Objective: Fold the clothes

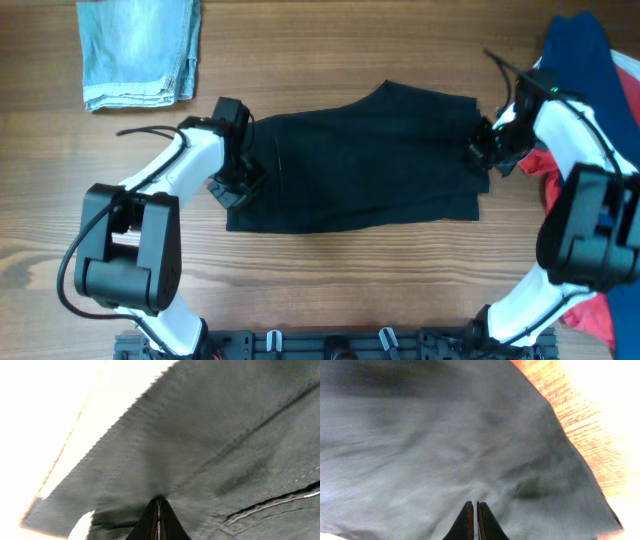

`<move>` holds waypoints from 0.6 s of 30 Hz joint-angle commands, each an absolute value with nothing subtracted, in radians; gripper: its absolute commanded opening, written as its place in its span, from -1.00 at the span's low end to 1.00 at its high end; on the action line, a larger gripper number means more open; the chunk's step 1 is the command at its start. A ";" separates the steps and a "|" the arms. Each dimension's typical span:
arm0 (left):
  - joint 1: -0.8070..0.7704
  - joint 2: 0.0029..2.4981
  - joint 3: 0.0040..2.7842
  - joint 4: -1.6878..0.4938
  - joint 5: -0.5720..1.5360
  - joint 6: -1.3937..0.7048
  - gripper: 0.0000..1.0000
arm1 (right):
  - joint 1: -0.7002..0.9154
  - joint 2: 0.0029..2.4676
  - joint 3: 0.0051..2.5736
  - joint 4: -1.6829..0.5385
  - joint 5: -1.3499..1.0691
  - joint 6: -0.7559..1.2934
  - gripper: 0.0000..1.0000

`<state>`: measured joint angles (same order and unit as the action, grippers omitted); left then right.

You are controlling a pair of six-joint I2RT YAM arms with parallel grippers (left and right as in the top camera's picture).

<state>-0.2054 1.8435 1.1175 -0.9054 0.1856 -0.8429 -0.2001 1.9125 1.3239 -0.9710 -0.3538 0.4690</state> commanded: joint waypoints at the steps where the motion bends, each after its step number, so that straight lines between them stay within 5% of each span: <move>1: -0.183 1.779 1.184 -0.978 -0.006 -0.865 -0.92 | -0.190 1.690 1.390 -0.997 -0.315 0.388 -0.34; 2: -0.183 1.761 1.184 -0.974 -0.009 -0.852 -0.92 | -0.181 1.638 1.389 -1.011 -0.312 0.381 0.08; 4: -0.189 1.766 1.183 -0.973 0.032 -0.831 -0.92 | -0.154 1.600 1.385 -1.031 -0.297 0.367 0.15; 6: -0.220 1.775 1.182 -0.978 0.061 -0.811 -0.90 | -0.123 1.617 1.346 -1.069 -0.278 0.371 0.46; 7: -0.242 1.775 1.182 -0.982 0.034 -0.812 -0.69 | -0.108 1.629 1.304 -1.105 -0.276 0.397 0.55; 8: -0.245 1.775 1.182 -0.981 0.028 -0.812 -0.62 | -0.104 1.630 1.267 -1.117 -0.274 0.421 0.54; 10: -0.236 1.775 1.182 -0.977 0.028 -0.811 0.10 | -0.109 1.629 1.211 -1.131 -0.178 0.531 0.49; 13: -0.226 1.775 1.182 -0.979 0.025 -0.788 0.72 | -0.120 1.630 1.123 -1.049 -0.123 0.579 0.54; 15: -0.226 1.775 1.182 -0.980 0.025 -0.788 0.99 | -0.147 1.631 1.063 -0.962 -0.118 0.578 0.60; 18: -0.226 1.775 1.182 -0.978 0.007 -0.789 1.00 | -0.201 1.631 1.021 -0.848 -0.107 0.469 0.53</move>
